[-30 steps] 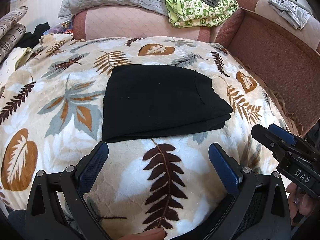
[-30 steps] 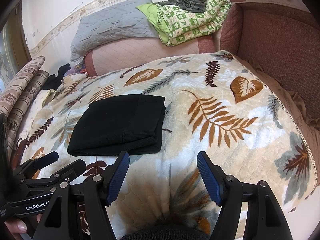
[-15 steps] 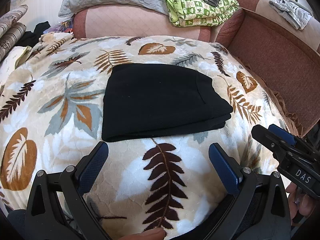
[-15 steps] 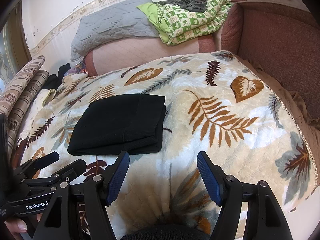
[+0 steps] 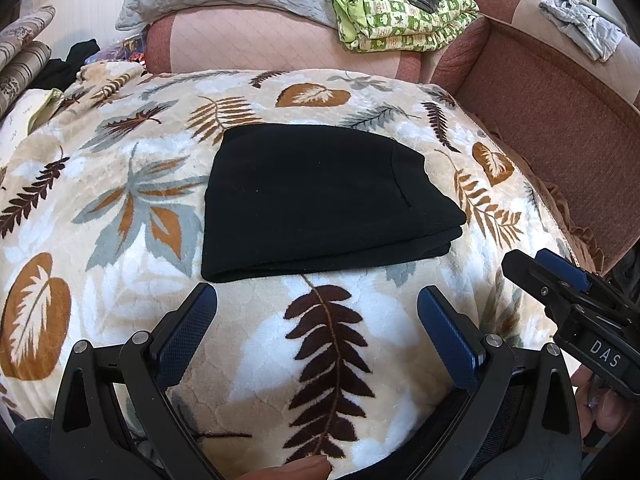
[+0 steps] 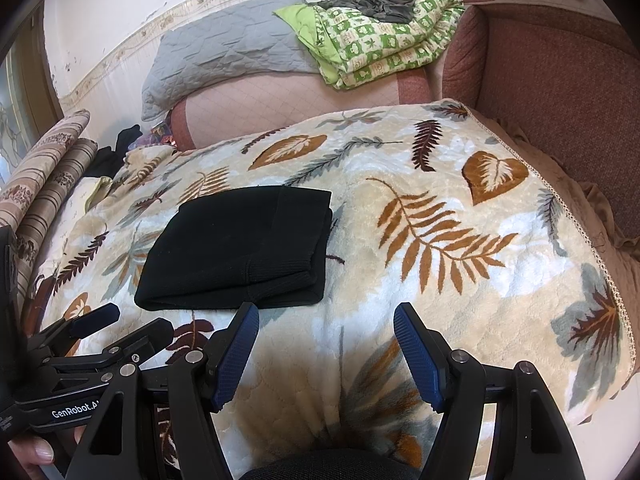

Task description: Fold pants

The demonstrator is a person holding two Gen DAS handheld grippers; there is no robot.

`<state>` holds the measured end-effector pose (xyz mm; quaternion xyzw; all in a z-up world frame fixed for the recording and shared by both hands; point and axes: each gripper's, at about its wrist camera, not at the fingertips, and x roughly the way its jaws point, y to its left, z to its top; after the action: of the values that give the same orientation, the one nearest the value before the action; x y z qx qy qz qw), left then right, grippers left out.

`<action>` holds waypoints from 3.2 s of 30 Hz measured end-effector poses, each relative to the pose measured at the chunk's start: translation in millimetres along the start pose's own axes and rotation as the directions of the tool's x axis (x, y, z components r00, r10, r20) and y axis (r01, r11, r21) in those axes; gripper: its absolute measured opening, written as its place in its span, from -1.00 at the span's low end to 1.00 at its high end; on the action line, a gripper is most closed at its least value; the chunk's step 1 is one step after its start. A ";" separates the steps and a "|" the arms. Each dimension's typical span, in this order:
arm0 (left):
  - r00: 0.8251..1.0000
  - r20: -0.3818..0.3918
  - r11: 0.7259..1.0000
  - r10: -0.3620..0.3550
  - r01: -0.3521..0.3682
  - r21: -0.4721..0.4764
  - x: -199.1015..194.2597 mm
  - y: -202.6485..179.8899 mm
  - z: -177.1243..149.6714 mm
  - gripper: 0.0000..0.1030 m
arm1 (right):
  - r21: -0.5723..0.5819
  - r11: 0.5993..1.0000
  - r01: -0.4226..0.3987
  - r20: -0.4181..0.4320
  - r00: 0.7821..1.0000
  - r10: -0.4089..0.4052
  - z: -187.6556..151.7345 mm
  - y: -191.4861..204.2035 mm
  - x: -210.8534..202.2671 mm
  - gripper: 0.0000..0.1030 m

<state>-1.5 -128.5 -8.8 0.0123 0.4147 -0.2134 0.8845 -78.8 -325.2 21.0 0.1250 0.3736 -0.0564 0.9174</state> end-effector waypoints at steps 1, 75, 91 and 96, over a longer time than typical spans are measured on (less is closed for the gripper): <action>1.000 -0.001 1.000 0.001 -0.001 -0.001 0.5 -0.3 -0.8 0.96 | 0.000 1.000 0.000 0.000 1.000 0.000 0.0 0.0 -0.2 0.33; 0.999 -0.001 0.999 -0.037 0.037 0.014 2.1 -3.9 -1.5 0.96 | -0.056 0.990 0.131 -0.047 0.990 -0.134 6.8 6.2 -0.4 0.37; 1.000 -0.019 1.000 -0.018 0.018 -0.010 5.3 3.3 -1.7 0.96 | -0.081 0.990 0.115 -0.111 0.986 -0.124 -2.0 6.6 16.0 0.37; 1.000 -0.019 1.000 -0.016 0.015 -0.022 5.8 4.3 -1.4 0.96 | -0.070 0.991 0.115 -0.118 0.985 -0.123 -2.6 4.7 17.5 0.36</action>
<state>2.5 -126.4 -14.6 0.0015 0.4256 -0.2157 0.8788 -67.1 -320.1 7.8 0.0769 0.4373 -0.0917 0.8913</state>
